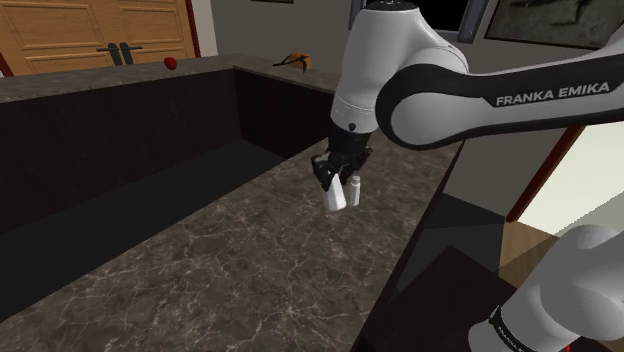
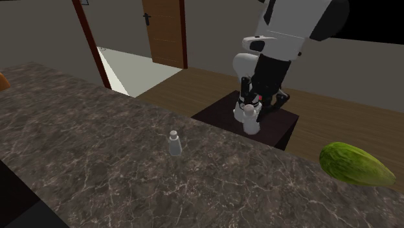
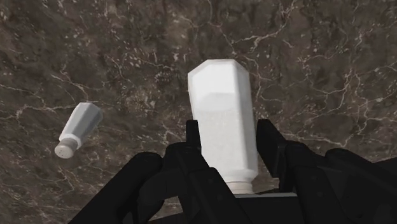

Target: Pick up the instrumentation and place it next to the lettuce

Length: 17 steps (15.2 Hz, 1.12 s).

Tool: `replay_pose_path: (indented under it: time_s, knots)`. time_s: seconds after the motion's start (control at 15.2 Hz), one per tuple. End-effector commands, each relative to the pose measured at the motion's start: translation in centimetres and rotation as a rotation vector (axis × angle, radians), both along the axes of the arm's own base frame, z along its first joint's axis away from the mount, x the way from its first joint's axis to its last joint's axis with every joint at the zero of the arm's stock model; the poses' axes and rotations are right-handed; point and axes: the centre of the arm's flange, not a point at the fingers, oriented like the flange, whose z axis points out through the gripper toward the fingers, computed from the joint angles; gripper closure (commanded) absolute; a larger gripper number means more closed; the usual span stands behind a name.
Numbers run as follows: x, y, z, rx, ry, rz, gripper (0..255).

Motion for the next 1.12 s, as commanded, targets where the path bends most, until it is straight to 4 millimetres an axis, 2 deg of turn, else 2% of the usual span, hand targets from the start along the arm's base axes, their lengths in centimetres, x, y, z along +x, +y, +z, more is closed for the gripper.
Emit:
replay_pose_path:
  time_s: [0.0, 1.06]
  knots:
    - [-0.6, 2.6, -0.1, 0.001, 0.0, -0.002, 255]
    - [-3.8, 23.4, -0.1, 0.001, 0.0, -0.002, 255]
